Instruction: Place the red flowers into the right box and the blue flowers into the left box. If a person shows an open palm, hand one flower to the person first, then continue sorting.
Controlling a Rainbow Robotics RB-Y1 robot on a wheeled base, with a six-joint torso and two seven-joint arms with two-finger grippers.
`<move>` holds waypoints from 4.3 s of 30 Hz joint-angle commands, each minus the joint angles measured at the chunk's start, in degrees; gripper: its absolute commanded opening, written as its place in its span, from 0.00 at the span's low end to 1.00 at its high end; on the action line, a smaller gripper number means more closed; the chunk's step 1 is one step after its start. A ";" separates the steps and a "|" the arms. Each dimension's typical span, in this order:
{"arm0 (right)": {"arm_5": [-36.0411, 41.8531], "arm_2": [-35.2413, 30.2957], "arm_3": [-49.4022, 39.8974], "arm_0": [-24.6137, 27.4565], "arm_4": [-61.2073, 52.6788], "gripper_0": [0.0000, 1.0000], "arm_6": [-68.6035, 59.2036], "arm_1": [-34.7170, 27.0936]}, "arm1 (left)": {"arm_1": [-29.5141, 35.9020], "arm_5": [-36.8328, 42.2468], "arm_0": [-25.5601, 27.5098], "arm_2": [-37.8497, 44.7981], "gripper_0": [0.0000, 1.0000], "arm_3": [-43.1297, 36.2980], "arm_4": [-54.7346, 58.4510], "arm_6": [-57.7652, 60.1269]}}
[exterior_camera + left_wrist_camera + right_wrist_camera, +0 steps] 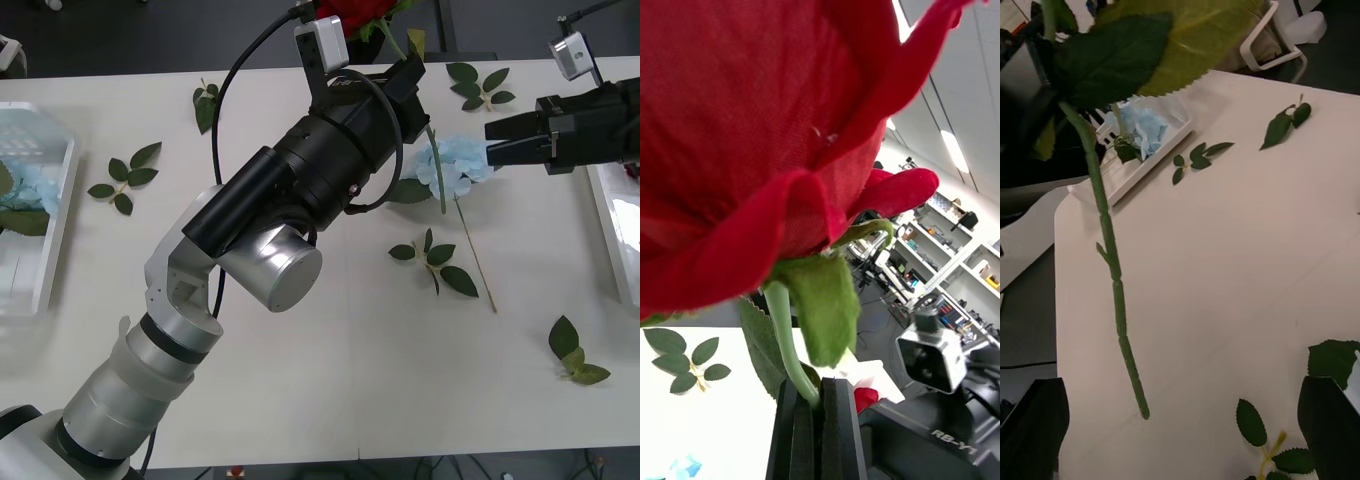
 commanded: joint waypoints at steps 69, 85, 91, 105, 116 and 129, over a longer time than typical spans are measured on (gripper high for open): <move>-12.83 12.80 -1.02 -2.41 3.50 0.00 -19.44 -9.79 | -1.54 -0.98 -2.50 -0.80 1.00 -0.75 0.46 0.15; -10.10 12.80 30.80 -2.49 5.26 0.00 -18.21 -20.86 | 4.35 43.66 -1.44 8.52 1.00 -21.50 1.69 -0.64; -9.58 13.59 42.14 -2.49 5.26 0.00 -16.54 -20.86 | 5.40 57.20 1.37 15.03 1.00 -29.85 11.10 -9.16; -26.63 19.39 44.51 -2.49 11.77 0.00 -17.68 -13.30 | 14.19 55.09 15.61 29.79 1.00 -21.76 54.07 -63.39; -32.08 19.30 43.72 -2.49 15.02 0.62 -16.19 -13.04 | 25.53 55.35 17.63 27.77 1.00 -5.15 85.89 -93.24; -14.94 12.45 32.82 -2.49 12.29 1.00 -15.57 -15.24 | 32.21 53.24 19.12 21.79 1.00 -4.53 98.20 -93.24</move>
